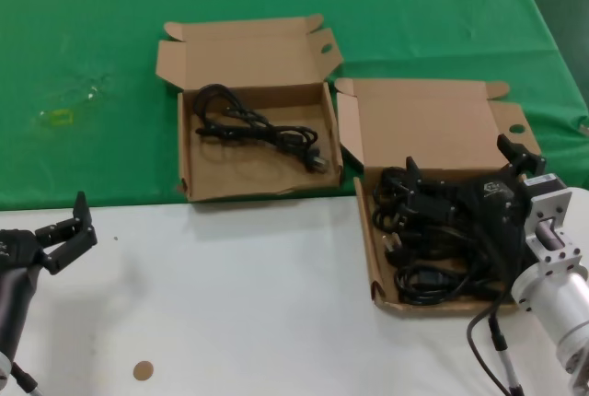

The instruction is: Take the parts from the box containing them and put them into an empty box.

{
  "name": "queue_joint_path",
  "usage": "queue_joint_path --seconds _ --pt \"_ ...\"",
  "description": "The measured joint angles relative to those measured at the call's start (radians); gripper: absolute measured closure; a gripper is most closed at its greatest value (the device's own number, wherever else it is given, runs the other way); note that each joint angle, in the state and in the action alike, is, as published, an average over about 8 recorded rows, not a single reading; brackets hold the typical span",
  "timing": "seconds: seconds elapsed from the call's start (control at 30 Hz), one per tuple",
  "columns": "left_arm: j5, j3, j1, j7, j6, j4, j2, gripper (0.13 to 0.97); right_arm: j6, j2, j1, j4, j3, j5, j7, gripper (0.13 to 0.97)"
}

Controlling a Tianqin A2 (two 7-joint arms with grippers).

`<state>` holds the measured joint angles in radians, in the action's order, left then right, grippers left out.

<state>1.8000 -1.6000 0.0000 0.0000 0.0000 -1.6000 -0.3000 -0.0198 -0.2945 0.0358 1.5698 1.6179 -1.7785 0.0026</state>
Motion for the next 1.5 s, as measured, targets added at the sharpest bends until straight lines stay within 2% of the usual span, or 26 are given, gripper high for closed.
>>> queue_joint_path --seconds 1.5 --pt "0.0 0.0 0.0 0.0 0.0 0.0 0.0 0.132 0.0 0.0 0.0 0.0 0.0 0.0 0.0 0.129"
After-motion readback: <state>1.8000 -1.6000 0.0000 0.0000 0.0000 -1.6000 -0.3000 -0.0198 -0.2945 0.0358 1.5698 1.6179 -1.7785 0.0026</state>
